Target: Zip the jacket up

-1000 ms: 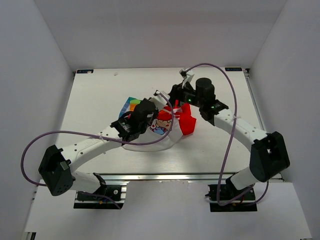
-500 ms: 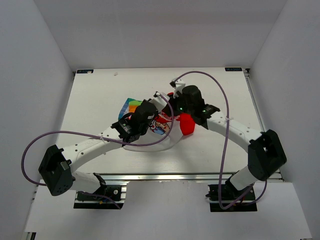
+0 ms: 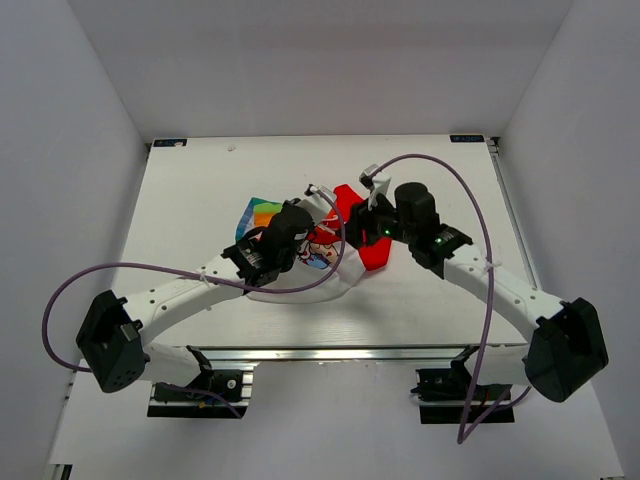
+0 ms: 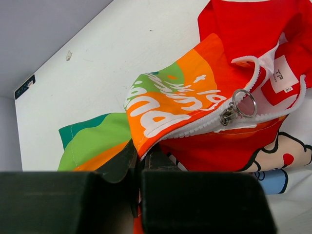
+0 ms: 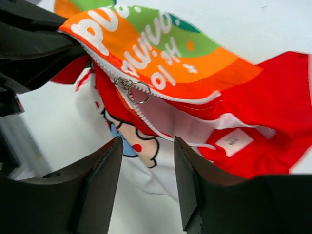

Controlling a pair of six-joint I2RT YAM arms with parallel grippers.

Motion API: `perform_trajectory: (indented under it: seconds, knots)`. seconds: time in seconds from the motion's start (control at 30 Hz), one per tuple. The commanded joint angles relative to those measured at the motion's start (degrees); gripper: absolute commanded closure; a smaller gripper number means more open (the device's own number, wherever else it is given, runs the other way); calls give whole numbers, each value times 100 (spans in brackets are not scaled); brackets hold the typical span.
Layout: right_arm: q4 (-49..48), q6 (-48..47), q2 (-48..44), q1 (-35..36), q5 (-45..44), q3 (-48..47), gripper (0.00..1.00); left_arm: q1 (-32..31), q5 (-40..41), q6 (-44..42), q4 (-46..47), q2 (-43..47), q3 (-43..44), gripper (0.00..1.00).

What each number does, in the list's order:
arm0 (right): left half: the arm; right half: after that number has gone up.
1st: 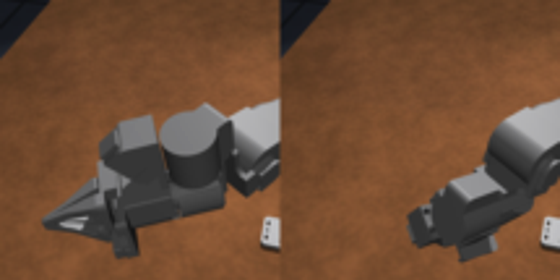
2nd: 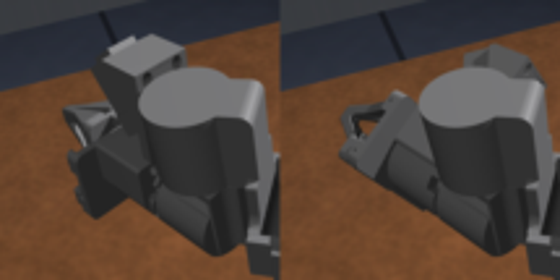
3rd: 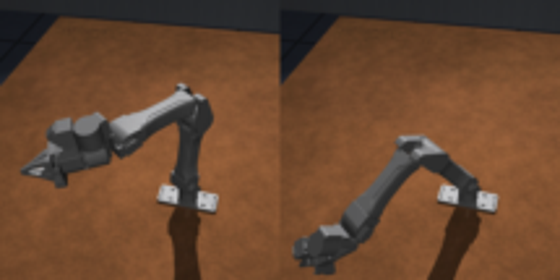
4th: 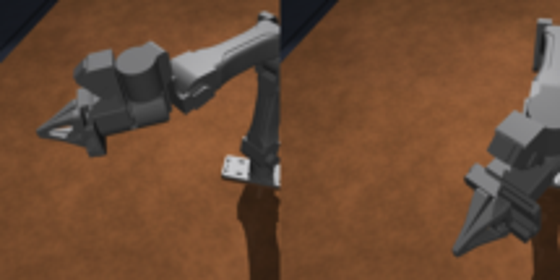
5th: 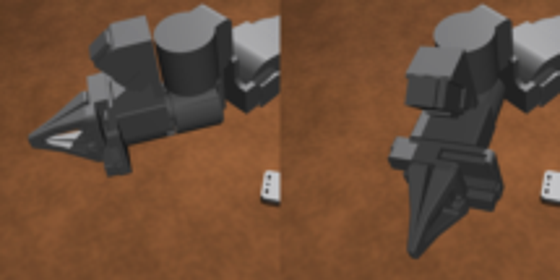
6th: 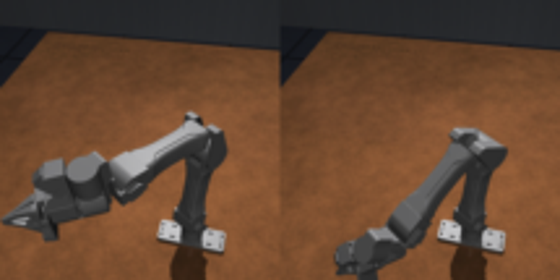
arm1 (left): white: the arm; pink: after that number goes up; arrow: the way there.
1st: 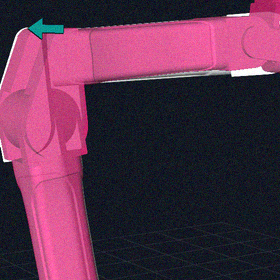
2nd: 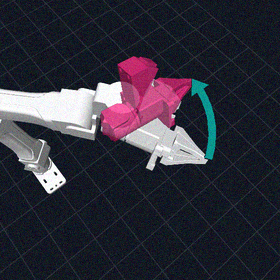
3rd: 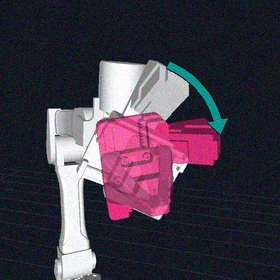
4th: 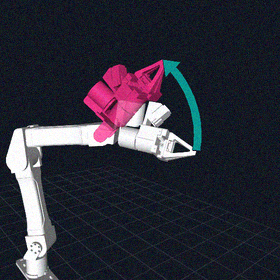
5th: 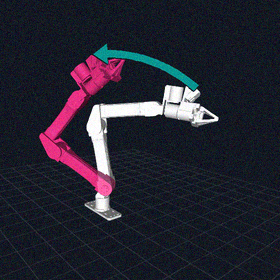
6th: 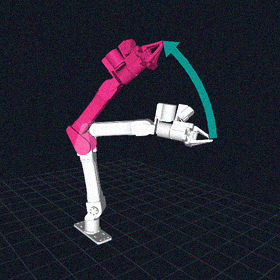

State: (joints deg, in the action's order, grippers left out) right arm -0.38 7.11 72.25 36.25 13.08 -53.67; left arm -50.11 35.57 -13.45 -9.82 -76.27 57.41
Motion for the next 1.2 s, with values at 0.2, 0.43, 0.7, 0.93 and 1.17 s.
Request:
perform_trajectory:
  seconds: [0.2, 0.43, 0.7, 0.93, 1.17]
  knots:
    - [-2234, 2310, 869, -1041, 3015, 216, 40, -52, -112, 106, 341, 358, -133, 100]
    - [-3257, 3682, 1326, -1067, 3552, 305, 38, -61, -130, 150, 394, 323, -151, 100]
    - [-3319, 3981, 1687, -1067, 3491, 225, 38, -52, -191, 185, 516, 508, -239, 100]
    - [-3749, 4289, 1907, -1050, 3596, 94, 39, -61, -270, 220, 499, 499, -230, 100]
    - [-3951, 4508, 2012, -962, 3534, 76, 40, -52, -296, 220, 464, 420, -177, 100]
